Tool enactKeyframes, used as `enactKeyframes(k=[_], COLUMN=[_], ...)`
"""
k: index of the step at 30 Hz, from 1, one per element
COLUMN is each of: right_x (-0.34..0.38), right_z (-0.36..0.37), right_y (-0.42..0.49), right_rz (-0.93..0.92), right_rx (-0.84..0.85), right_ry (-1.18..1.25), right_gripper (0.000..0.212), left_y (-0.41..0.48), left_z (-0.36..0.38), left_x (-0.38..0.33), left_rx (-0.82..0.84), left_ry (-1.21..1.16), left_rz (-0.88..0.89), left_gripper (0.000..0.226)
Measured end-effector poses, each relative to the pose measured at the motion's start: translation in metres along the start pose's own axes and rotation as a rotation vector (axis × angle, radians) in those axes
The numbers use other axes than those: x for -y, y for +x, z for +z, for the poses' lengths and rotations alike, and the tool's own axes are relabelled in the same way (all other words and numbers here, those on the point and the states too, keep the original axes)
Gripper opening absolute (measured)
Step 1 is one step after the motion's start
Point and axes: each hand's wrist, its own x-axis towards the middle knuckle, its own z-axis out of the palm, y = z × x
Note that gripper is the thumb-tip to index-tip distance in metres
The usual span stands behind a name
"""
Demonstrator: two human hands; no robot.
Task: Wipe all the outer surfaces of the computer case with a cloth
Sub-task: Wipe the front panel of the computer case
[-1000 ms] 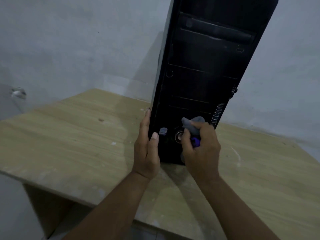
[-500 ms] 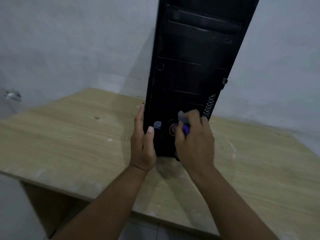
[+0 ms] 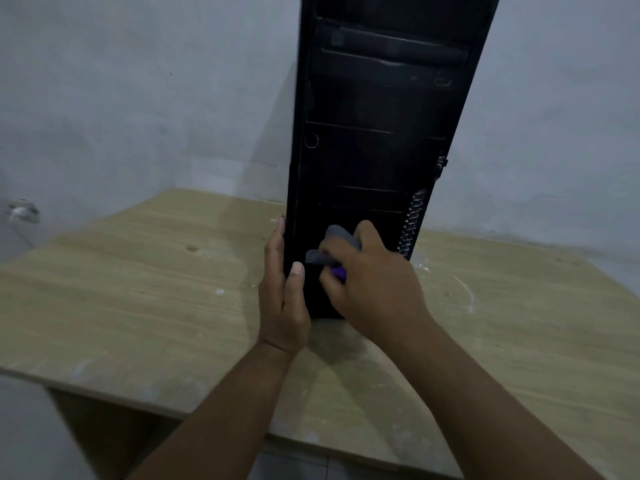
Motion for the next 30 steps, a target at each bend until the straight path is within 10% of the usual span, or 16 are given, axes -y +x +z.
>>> enactKeyframes(k=[10,22,30], right_x=[0.017,-0.003,-0.005], right_z=[-0.007,0.024,0.011], right_y=[0.007,-0.019,-0.028], right_rz=[-0.044,0.473,0.666], right_rx=[0.168,-0.396,-0.308], right_ry=[-0.122,0.478,0.682], right_gripper=[0.02,0.017,0.01], left_y=[0.001,0.001,0.001], left_z=[-0.002,0.002,0.005], left_x=[0.001,0.0,-0.002], left_rx=[0.014,0.005,0.004], left_ry=[-0.057,-0.066,-0.035], left_rz=[-0.006,0.008,0.02], left_gripper=[0.065,0.065,0.066])
